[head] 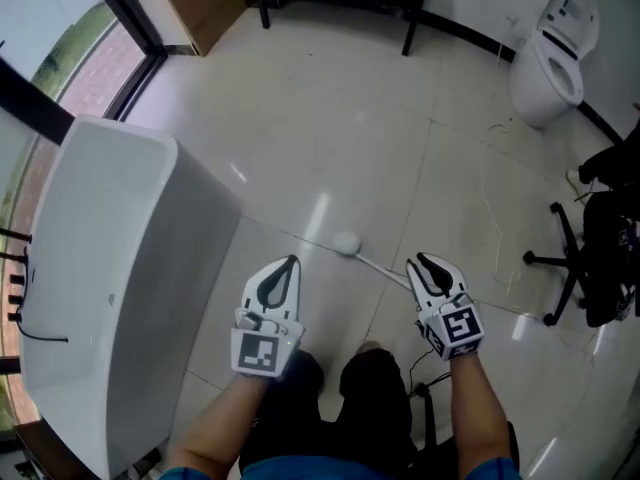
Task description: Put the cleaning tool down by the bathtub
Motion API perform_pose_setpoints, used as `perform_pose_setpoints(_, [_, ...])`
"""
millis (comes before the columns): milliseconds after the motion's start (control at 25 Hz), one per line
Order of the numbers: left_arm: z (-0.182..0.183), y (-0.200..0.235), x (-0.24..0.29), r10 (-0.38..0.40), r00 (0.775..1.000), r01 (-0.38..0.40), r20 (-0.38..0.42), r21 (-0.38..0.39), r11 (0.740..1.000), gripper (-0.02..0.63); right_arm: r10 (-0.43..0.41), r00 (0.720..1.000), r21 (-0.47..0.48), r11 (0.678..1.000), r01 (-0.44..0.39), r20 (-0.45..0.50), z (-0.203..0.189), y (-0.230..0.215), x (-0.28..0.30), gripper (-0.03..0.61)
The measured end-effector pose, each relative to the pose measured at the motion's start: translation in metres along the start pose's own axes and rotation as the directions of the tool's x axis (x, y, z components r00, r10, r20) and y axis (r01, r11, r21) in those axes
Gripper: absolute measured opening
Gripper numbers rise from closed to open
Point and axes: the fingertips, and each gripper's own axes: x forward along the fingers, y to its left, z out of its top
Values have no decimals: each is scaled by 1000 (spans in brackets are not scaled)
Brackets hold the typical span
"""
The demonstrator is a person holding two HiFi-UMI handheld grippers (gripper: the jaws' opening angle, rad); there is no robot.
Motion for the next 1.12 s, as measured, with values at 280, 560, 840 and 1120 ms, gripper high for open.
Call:
perform_pose_setpoints(280, [-195,18,71,15,998,-14,-54,18,1000,-5,66,983,-80,994,-81,-169,-213,-12,103,115])
perform_pose_setpoints(560, [-336,31,110,16,996,-13,-85,36,999,-5,127,912,-110,977,-183,-389,-401,-21,182,138])
perform_pose_setpoints(840, [-414,26,126,4,992,-3,-125,9,1000,-5,135,832,-111,967,-229,-538,-524,-32,221,152])
perform_pose_setpoints(1120, [-422,23,122,-11,992,7,-125,-30,1000,-5,111,707,-147,944,-294,-698,-620,-44,240,155])
